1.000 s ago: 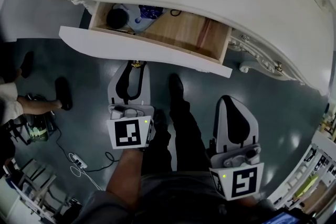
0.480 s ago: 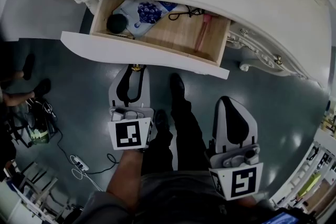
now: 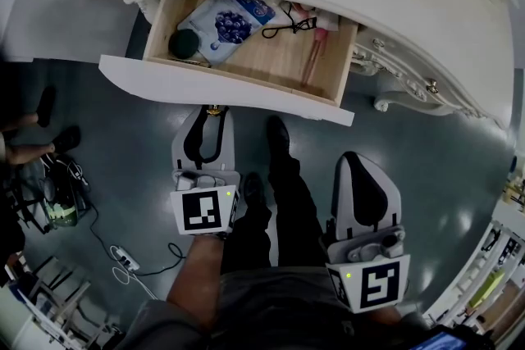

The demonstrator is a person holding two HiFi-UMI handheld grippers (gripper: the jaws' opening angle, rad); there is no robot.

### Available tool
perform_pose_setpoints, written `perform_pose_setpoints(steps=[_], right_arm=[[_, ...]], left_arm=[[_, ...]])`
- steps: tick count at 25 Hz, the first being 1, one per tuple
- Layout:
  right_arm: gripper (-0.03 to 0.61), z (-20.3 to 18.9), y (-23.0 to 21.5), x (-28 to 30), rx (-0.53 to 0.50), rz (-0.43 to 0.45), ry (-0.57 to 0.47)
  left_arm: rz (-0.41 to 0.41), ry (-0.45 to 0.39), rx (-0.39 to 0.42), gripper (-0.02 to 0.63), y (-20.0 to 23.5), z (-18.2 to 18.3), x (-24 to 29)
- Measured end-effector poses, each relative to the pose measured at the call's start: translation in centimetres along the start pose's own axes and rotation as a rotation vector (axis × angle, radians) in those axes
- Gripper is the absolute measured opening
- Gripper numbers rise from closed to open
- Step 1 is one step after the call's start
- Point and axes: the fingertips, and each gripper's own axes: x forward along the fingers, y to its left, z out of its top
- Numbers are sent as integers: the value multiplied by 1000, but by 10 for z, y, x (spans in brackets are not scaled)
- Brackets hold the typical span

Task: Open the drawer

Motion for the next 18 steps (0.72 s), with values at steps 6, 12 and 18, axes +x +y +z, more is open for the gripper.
perform_pose_setpoints(steps=[6,12,18], right_arm=[[14,5,-1,2,-6,1,-2],[14,7,-2,1,-9,1,-4],[14,9,-2,2,-15,7,2]], left_arm=[[2,-4,-1,134,1,2,1],[1,5,1,135,0,1,0],[0,21,4,133,0,-1,-1]])
